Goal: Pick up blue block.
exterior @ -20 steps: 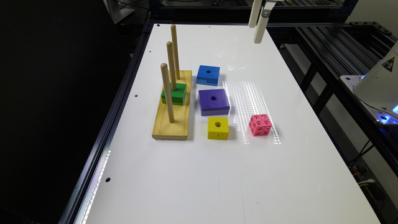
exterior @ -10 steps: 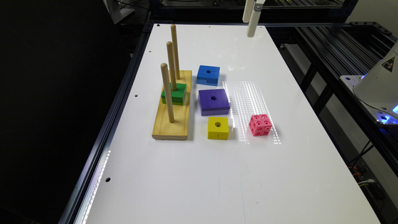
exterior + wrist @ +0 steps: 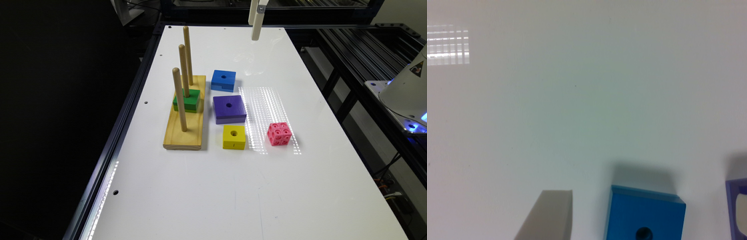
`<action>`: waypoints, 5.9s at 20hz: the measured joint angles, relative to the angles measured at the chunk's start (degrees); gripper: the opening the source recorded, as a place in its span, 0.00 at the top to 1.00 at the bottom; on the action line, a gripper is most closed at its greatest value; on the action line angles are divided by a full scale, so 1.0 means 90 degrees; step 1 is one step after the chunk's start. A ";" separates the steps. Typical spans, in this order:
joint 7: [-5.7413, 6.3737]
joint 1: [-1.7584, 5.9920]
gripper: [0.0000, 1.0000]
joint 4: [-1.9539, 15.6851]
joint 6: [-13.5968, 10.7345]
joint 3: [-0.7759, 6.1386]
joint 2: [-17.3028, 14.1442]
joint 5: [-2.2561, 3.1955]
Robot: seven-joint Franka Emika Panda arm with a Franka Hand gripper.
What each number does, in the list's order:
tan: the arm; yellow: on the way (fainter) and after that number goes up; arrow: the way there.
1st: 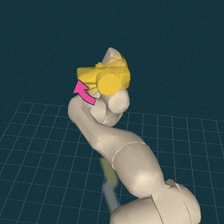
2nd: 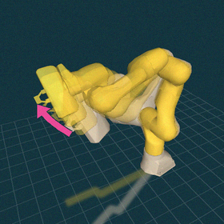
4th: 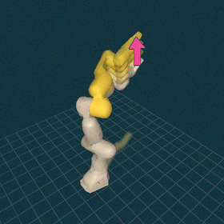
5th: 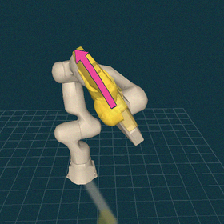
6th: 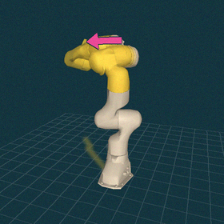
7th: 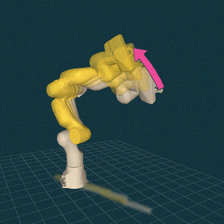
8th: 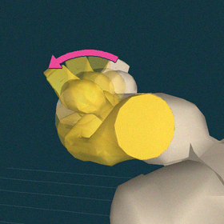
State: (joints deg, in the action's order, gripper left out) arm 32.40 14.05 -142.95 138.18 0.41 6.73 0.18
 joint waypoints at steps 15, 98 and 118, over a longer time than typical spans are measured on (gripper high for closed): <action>0.0000 0.0002 0.00 0.0013 0.0460 0.0051 -0.0507 0.0000; 0.0146 0.0002 0.00 0.1296 0.1658 0.0372 -0.3002 -0.0008; 0.0150 0.0003 1.00 0.1367 0.2018 0.0375 -0.3435 -0.0001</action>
State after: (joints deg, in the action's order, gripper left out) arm 33.76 14.08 -130.65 156.34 3.78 -24.18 0.17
